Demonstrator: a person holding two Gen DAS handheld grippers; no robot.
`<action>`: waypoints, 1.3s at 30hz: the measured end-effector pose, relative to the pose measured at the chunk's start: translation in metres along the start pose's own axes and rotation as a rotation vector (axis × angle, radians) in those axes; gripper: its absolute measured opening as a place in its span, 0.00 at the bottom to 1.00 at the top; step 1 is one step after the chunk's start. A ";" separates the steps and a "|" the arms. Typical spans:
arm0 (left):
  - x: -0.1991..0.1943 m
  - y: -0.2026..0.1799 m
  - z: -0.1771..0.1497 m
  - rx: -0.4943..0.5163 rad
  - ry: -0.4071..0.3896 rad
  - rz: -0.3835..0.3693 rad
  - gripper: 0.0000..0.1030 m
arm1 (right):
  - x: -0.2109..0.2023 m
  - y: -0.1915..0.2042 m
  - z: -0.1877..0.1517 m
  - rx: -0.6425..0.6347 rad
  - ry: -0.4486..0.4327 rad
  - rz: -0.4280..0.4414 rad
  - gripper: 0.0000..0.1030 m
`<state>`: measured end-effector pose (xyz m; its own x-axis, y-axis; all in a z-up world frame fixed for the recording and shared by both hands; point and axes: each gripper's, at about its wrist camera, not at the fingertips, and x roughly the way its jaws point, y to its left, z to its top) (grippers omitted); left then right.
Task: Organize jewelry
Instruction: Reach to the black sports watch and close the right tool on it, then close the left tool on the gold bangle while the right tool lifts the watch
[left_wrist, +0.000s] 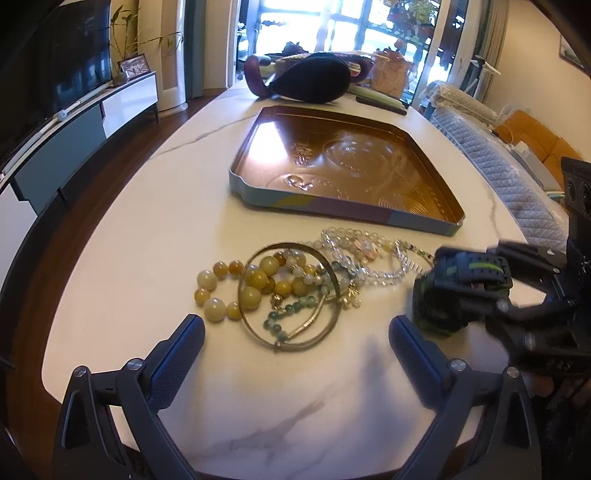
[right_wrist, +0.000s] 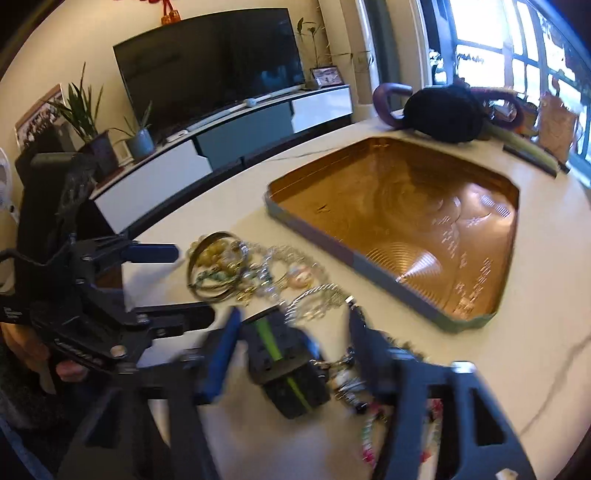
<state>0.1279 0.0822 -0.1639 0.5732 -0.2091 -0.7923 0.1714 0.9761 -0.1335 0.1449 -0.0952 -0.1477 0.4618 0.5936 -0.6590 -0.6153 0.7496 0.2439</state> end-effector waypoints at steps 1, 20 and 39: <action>0.000 -0.001 -0.001 0.004 0.001 0.004 0.95 | -0.004 0.001 -0.002 0.005 -0.010 -0.032 0.22; 0.017 -0.007 0.013 0.022 -0.021 0.119 0.59 | -0.025 -0.002 -0.026 0.099 -0.056 -0.112 0.31; 0.024 0.002 0.029 -0.029 -0.027 0.059 0.59 | -0.027 0.009 -0.031 0.080 -0.078 -0.104 0.41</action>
<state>0.1657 0.0771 -0.1658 0.6028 -0.1526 -0.7831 0.1138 0.9879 -0.1049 0.1070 -0.1136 -0.1500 0.5706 0.5302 -0.6271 -0.5101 0.8273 0.2353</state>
